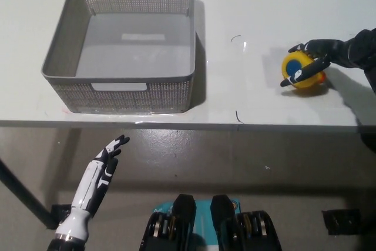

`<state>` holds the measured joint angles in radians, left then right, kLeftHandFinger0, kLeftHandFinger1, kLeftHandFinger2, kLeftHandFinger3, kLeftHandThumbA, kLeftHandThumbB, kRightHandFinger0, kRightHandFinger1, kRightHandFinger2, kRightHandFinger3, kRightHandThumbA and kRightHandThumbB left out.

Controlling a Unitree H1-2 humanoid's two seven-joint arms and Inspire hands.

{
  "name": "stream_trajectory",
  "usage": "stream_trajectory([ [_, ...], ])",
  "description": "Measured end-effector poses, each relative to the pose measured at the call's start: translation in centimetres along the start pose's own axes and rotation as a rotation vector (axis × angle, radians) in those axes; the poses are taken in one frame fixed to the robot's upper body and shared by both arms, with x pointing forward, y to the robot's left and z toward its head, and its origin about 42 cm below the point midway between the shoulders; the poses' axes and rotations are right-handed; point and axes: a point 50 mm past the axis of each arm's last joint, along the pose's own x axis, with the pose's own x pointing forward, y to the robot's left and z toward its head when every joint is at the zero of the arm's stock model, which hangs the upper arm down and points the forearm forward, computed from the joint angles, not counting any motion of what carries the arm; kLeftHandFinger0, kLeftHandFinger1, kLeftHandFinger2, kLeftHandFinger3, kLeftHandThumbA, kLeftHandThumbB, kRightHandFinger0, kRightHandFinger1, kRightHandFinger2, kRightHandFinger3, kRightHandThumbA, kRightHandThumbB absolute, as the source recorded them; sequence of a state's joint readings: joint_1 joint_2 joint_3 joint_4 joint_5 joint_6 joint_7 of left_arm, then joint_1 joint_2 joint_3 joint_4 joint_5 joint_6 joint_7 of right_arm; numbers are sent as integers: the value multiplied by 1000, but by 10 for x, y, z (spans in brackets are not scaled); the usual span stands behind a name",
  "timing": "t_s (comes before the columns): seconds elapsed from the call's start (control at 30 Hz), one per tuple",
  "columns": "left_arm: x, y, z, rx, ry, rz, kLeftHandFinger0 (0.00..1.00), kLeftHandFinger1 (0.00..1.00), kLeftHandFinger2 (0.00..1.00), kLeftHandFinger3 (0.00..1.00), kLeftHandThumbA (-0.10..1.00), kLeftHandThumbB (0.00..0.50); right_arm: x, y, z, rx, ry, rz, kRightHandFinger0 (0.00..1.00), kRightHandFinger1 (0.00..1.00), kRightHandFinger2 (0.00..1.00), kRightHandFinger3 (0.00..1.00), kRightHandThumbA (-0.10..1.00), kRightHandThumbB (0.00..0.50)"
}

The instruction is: Use the right hand to pick up a yellow duck toy and place it into a container on the left hand side

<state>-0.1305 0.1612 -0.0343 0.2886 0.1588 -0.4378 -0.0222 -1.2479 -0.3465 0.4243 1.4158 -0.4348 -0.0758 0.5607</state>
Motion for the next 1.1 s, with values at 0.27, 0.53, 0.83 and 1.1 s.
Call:
stream_trajectory([
  [0.27,5,1,2,4,-11,0,1000,1000,1000,1000,1000,500,2,3,0,-26,7,-9,1000,1000,1000,1000,1000,420],
  [0.53,11,3,5,9,-25,-1,1000,1000,1000,1000,1000,500,3,7,-5,-28,14,-18,1000,1000,1000,1000,1000,418],
  [0.83,11,4,5,15,-27,-2,1000,1000,1000,1000,1000,500,7,15,-13,-36,28,-48,1000,1000,1000,1000,568,270],
  [1.1,16,5,8,17,-38,-1,1000,1000,1000,1000,1000,500,11,18,-12,-106,47,-128,676,693,811,942,326,286],
])
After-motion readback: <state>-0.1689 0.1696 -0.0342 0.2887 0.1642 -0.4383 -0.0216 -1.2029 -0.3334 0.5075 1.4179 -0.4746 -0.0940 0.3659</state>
